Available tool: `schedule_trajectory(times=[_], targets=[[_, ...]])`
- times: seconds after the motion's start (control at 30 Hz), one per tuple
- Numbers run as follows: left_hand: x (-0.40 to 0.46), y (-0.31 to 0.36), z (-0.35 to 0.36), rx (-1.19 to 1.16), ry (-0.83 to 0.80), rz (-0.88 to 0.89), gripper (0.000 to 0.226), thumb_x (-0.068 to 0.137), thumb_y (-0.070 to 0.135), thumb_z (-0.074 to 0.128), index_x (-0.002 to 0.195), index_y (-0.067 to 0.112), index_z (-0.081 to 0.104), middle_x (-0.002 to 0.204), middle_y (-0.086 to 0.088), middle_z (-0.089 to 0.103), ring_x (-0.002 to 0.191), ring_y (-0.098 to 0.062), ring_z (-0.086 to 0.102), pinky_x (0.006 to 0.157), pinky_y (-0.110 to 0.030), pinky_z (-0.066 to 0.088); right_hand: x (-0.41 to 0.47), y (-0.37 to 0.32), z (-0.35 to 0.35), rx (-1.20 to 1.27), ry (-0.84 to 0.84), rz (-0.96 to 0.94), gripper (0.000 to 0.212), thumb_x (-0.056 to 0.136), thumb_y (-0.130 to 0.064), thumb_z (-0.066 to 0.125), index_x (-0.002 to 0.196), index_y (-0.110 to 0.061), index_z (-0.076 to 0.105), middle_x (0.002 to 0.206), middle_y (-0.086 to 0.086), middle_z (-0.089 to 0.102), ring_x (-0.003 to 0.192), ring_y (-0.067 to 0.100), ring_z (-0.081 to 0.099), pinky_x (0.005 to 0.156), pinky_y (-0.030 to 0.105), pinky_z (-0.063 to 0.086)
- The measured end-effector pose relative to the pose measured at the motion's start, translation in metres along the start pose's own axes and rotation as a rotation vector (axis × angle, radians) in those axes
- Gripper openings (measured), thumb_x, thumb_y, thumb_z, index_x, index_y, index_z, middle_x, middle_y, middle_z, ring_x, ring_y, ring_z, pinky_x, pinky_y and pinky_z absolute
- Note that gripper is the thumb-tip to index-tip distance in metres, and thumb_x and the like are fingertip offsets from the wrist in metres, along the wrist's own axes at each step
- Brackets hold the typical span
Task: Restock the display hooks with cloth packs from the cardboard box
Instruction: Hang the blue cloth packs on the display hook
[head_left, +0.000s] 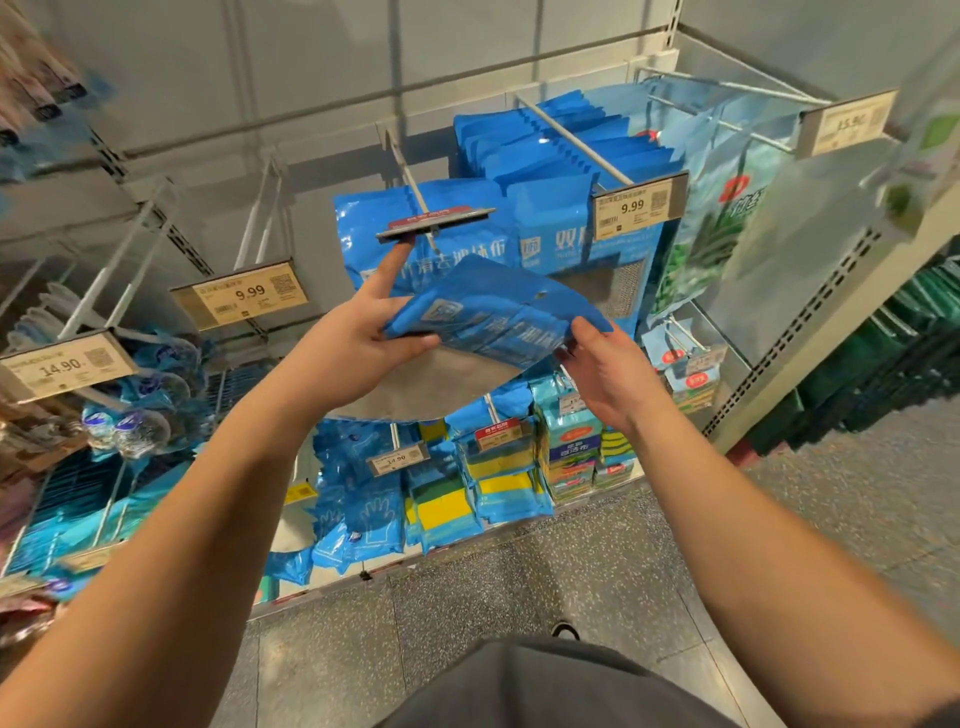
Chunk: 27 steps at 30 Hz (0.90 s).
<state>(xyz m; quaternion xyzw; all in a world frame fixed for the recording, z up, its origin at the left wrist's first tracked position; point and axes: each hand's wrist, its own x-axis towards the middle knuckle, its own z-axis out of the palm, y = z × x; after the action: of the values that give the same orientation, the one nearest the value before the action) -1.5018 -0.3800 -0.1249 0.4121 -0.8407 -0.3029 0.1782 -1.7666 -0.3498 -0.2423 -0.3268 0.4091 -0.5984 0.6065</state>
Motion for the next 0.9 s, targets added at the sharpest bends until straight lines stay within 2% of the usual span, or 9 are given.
schedule_trajectory(times=[0.13, 0.2, 0.23, 0.27, 0.33, 0.43, 0.57, 0.73, 0.9], targets=[[0.003, -0.002, 0.004, 0.039, 0.017, 0.029, 0.05, 0.092, 0.02, 0.071, 0.124, 0.051, 0.049, 0.165, 0.017, 0.002, 0.135, 0.025, 0.016, 0.098, 0.004, 0.023, 0.003, -0.007, 0.002, 0.06, 0.082, -0.058, 0.026, 0.096, -0.021, 0.054, 0.121, -0.014, 0.06, 0.116, 0.005, 0.069, 0.11, 0.021, 0.063, 0.099, 0.039, 0.047], [0.003, -0.006, 0.005, 0.072, 0.045, 0.026, 0.061, 0.088, 0.029, 0.075, 0.139, 0.041, 0.045, 0.167, 0.011, 0.005, 0.142, 0.01, 0.017, 0.112, -0.016, 0.028, 0.006, -0.012, 0.0, 0.065, 0.123, -0.074, 0.025, 0.1, -0.018, 0.049, 0.122, -0.013, 0.059, 0.119, 0.007, 0.067, 0.113, 0.024, 0.062, 0.097, 0.041, 0.048], [0.003, -0.006, 0.004, 0.1, 0.073, 0.006, 0.068, 0.087, 0.033, 0.077, 0.145, 0.035, 0.042, 0.167, 0.008, 0.009, 0.145, -0.003, 0.018, 0.116, -0.026, 0.026, 0.007, -0.014, -0.002, 0.054, 0.148, -0.077, 0.026, 0.1, -0.018, 0.049, 0.124, -0.011, 0.058, 0.119, 0.009, 0.067, 0.114, 0.025, 0.062, 0.097, 0.044, 0.049], [0.002, -0.006, 0.004, 0.118, 0.1, -0.03, 0.075, 0.086, 0.035, 0.077, 0.149, 0.031, 0.037, 0.166, 0.005, 0.012, 0.146, -0.012, 0.016, 0.118, -0.029, 0.02, 0.009, -0.016, -0.004, 0.022, 0.173, -0.078, 0.028, 0.101, -0.017, 0.05, 0.126, -0.007, 0.057, 0.118, 0.011, 0.067, 0.112, 0.027, 0.063, 0.096, 0.045, 0.05], [0.0, -0.005, 0.003, 0.116, 0.136, -0.074, 0.08, 0.088, 0.034, 0.074, 0.154, 0.03, 0.03, 0.165, 0.005, 0.016, 0.149, -0.016, 0.01, 0.115, -0.026, 0.012, 0.012, -0.017, -0.007, -0.076, 0.209, -0.073, 0.03, 0.101, -0.015, 0.052, 0.127, -0.001, 0.055, 0.114, 0.015, 0.067, 0.105, 0.028, 0.065, 0.092, 0.046, 0.052], [-0.003, -0.007, 0.004, 0.082, 0.181, -0.07, 0.079, 0.091, 0.034, 0.071, 0.156, 0.03, 0.026, 0.164, 0.007, 0.021, 0.149, -0.014, 0.01, 0.116, -0.028, 0.014, 0.017, -0.016, -0.005, -0.199, 0.193, -0.058, 0.012, 0.099, -0.014, 0.056, 0.108, -0.011, 0.064, 0.1, 0.008, 0.071, 0.092, 0.024, 0.069, 0.087, 0.045, 0.054], [-0.003, -0.009, 0.007, 0.086, 0.197, -0.069, 0.077, 0.092, 0.033, 0.07, 0.156, 0.028, 0.027, 0.165, 0.009, 0.021, 0.149, -0.015, 0.012, 0.118, -0.032, 0.017, 0.033, -0.017, 0.014, -0.246, 0.144, -0.062, 0.009, 0.099, -0.013, 0.058, 0.103, -0.017, 0.064, 0.094, -0.003, 0.073, 0.089, 0.012, 0.071, 0.079, 0.031, 0.056], [-0.004, -0.011, 0.006, 0.113, 0.211, -0.064, 0.078, 0.092, 0.035, 0.07, 0.157, 0.027, 0.027, 0.165, 0.007, 0.022, 0.149, -0.019, 0.015, 0.123, -0.045, 0.02, 0.056, -0.024, 0.039, -0.259, 0.102, -0.077, 0.012, 0.095, -0.023, 0.063, 0.106, -0.02, 0.068, 0.112, 0.006, 0.073, 0.108, 0.025, 0.068, 0.101, 0.052, 0.05], [-0.006, -0.01, 0.006, 0.12, 0.227, -0.056, 0.076, 0.093, 0.034, 0.069, 0.156, 0.027, 0.028, 0.165, 0.011, 0.02, 0.147, -0.013, 0.015, 0.122, -0.043, 0.02, 0.07, -0.033, 0.057, -0.245, 0.086, -0.104, 0.013, 0.097, -0.021, 0.061, 0.109, -0.02, 0.067, 0.112, 0.005, 0.073, 0.106, 0.023, 0.069, 0.099, 0.049, 0.052]])
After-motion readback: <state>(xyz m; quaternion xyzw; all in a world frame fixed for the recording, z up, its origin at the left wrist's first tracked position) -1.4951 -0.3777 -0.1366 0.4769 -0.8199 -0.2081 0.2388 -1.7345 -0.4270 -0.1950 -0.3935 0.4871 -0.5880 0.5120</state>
